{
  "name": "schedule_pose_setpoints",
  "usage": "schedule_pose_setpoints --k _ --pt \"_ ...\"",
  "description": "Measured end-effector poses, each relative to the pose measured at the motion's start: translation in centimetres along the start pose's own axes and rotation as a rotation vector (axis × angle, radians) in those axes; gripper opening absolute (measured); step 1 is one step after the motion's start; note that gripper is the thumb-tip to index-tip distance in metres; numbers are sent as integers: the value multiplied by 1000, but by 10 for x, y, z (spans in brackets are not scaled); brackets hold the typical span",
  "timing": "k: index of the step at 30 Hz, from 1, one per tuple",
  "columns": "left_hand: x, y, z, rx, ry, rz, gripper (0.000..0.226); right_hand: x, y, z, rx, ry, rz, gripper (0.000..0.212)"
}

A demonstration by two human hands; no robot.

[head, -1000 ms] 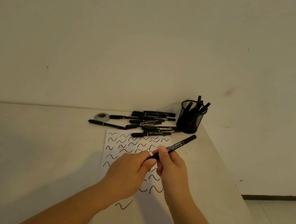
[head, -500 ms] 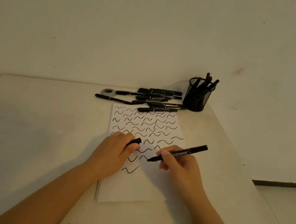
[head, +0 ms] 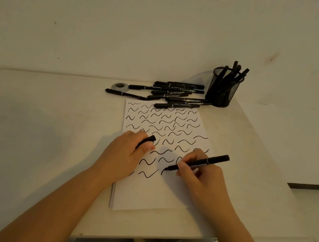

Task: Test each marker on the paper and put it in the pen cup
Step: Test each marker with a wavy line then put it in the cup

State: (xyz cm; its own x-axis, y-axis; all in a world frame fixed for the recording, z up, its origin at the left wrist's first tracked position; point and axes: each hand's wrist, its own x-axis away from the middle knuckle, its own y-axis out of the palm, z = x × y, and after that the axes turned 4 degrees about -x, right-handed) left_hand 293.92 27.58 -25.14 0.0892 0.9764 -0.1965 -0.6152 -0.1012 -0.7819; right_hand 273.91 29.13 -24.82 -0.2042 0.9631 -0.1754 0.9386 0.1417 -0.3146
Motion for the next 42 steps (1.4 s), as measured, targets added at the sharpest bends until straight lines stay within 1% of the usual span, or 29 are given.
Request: schedule_pose_setpoints --k 4,7,9,12,14,16,18,22,24,26,32,37,42 --pt "0 0 0 -6 -11 -18 34 -1 -2 4 10 24 101 16" --pt "0 1 -1 -21 -1 -23 36 -1 -3 3 1 -45 193 14" --pt "0 2 -3 -45 19 -15 32 -2 -5 2 -89 -75 254 16" --pt "0 3 -4 -79 79 -7 16 -9 -11 -3 -213 -46 307 13" --pt "0 3 -3 -71 111 8 16 -18 -14 -7 -277 -25 320 13" --pt "0 3 -2 -56 128 28 20 -30 -15 -14 -301 -6 306 12" --pt "0 2 -2 -51 137 38 22 -46 -14 -20 -353 28 257 12" --pt "0 2 -4 -71 124 29 22 -68 -4 -24 -549 122 198 22" --pt "0 2 -6 -67 117 32 26 -69 1 -19 -639 147 183 24" --pt "-1 1 -6 -65 111 37 32 -66 2 -13 -669 156 168 23" --pt "-1 1 -4 -58 120 22 39 -61 2 -10 -668 127 134 23" --pt "0 0 -2 -70 112 17 34 -58 3 -12 -548 98 85 25" --pt "3 0 2 -29 110 15 30 -54 9 -14 -432 95 -3 18"
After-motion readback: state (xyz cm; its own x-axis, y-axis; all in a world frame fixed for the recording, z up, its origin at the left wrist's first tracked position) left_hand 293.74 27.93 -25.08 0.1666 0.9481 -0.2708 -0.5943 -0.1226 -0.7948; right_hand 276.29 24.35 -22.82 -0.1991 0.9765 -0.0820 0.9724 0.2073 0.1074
